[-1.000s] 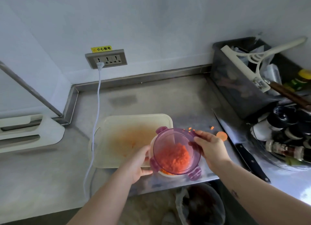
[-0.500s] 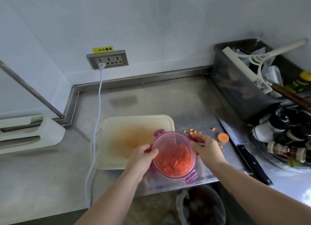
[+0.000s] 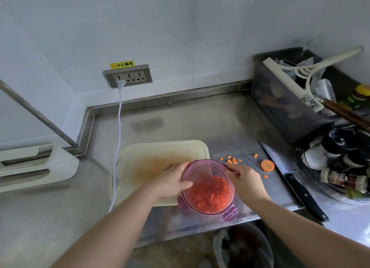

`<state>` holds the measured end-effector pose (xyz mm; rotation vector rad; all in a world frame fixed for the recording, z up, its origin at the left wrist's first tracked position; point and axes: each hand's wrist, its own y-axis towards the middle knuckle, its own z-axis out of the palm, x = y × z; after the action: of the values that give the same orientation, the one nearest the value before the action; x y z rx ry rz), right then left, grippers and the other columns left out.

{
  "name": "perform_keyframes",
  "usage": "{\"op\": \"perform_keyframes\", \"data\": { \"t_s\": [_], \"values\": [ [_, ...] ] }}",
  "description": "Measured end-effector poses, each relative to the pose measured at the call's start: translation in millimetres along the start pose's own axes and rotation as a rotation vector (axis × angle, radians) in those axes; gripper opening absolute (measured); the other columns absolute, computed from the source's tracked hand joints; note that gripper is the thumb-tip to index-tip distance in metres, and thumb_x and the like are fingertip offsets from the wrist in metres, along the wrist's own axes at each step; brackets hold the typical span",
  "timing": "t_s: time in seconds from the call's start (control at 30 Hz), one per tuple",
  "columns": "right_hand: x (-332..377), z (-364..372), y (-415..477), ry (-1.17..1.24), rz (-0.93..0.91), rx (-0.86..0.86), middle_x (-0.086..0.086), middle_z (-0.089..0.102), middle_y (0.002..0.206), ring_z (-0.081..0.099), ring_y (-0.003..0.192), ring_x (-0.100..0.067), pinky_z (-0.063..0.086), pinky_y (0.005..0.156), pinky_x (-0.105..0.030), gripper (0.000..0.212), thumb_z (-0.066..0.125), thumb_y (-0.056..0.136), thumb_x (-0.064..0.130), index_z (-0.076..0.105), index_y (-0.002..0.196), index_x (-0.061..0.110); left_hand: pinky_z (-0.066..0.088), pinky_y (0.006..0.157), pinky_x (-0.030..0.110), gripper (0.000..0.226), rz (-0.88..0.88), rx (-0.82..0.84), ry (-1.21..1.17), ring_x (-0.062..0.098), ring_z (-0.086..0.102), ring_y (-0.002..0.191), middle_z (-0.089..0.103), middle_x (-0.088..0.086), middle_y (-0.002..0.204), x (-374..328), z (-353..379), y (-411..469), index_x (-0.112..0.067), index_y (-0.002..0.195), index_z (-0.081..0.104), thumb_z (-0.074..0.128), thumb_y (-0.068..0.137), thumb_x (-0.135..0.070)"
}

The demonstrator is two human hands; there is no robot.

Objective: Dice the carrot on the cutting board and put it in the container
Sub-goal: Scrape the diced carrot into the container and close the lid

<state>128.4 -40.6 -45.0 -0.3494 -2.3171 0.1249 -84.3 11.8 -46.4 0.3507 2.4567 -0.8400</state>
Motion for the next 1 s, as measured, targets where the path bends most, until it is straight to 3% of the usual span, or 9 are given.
{"op": "perform_keyframes", "data": {
  "t_s": [0.13,0.3,0.37,0.43,0.5,0.57,0.63,0.7,1.0],
  "values": [
    [4.1,-4.2,2.7,0.009,0.043,0.025,-0.018,0.069,0.099,0.059,0.098,-0.035,0.045,0.084,-0.035,0.021,0.054,0.092,0.007,0.069,0.103,-0.001,0.022,0.116,0.041,0.067,-0.050,0.049,-0.056,0.017,0.021,0.143,0.028,-0.001,0.154,5.9,-0.8,7.8,-0.028,0.149,0.024,0.059,0.092,-0.036],
    [6.2,-3.7,2.0,0.010,0.060,0.022,-0.024,0.067,0.099,0.057,0.100,-0.039,0.045,0.086,-0.041,0.020,0.053,0.092,0.006,0.067,0.102,-0.005,0.025,0.115,0.041,0.068,-0.056,0.072,-0.041,0.020,0.024,0.141,0.029,0.002,0.153,3.7,-4.3,8.0,-0.026,0.148,0.024,0.059,0.092,-0.037],
    [5.1,-5.7,0.8,-0.020,0.045,0.029,-0.022,0.068,0.103,0.058,0.102,-0.037,0.045,0.088,-0.041,0.022,0.055,0.093,0.008,0.067,0.107,-0.003,0.021,0.116,0.038,0.071,-0.012,0.039,0.054,0.021,0.018,0.144,0.023,-0.001,0.156,-1.6,-6.0,2.3,-0.025,0.150,0.019,0.058,0.092,-0.038],
    [6.3,-12.3,-0.6,-0.059,-0.005,0.070,-0.015,0.065,0.120,0.056,0.113,-0.030,0.044,0.095,-0.036,0.032,0.058,0.094,0.016,0.062,0.123,0.005,0.019,0.117,0.036,0.077,0.081,-0.050,0.150,0.020,0.014,0.145,0.013,-0.005,0.159,-8.5,-8.8,-7.0,-0.027,0.152,0.012,0.058,0.092,-0.039],
    [9.4,-23.2,-5.7,-0.117,-0.122,0.224,-0.003,0.045,0.143,0.044,0.129,-0.020,0.037,0.102,-0.028,0.056,0.065,0.090,0.031,0.044,0.141,0.026,0.018,0.117,0.037,0.082,0.181,-0.094,0.225,0.019,0.013,0.146,0.006,-0.007,0.160,-12.6,-14.7,-15.0,-0.036,0.151,0.011,0.062,0.087,-0.044],
    [13.4,-34.1,-12.2,-0.372,-0.275,0.439,0.003,0.015,0.157,0.024,0.142,-0.018,0.032,0.107,-0.031,0.089,0.073,0.079,0.047,0.016,0.147,0.044,0.014,0.118,0.036,0.090,0.269,-0.031,0.399,0.020,0.009,0.146,-0.002,-0.007,0.160,-14.2,-21.0,-23.4,-0.045,0.148,0.013,0.069,0.078,-0.051],
    [15.3,-39.7,-18.5,-0.687,-0.440,0.538,0.004,-0.009,0.160,0.008,0.147,-0.019,0.031,0.110,-0.038,0.110,0.075,0.070,0.058,-0.001,0.149,0.046,0.008,0.117,0.034,0.093,0.355,0.034,0.656,0.022,0.003,0.146,-0.009,-0.006,0.160,-15.0,-23.2,-27.9,-0.049,0.147,0.014,0.073,0.075,-0.050],
    [15.3,-38.5,-18.4,-0.834,-0.533,0.523,0.002,-0.018,0.159,0.005,0.147,-0.022,0.031,0.111,-0.041,0.116,0.076,0.068,0.060,-0.005,0.149,0.045,0.008,0.117,0.033,0.089,0.438,0.050,0.789,0.024,0.002,0.147,-0.011,-0.005,0.160,-16.1,-21.4,-26.1,-0.048,0.146,0.018,0.074,0.077,-0.043],
    [13.6,-28.0,-12.5,-0.914,-0.607,0.506,-0.002,-0.015,0.160,0.010,0.146,-0.026,0.037,0.107,-0.037,0.105,0.068,0.077,0.058,-0.004,0.151,0.039,0.028,0.112,0.035,0.076,0.521,0.051,0.864,0.031,0.023,0.140,0.007,-0.001,0.158,-16.2,-15.8,-18.7,-0.042,0.147,0.025,0.067,0.084,-0.030]
  ]
}}
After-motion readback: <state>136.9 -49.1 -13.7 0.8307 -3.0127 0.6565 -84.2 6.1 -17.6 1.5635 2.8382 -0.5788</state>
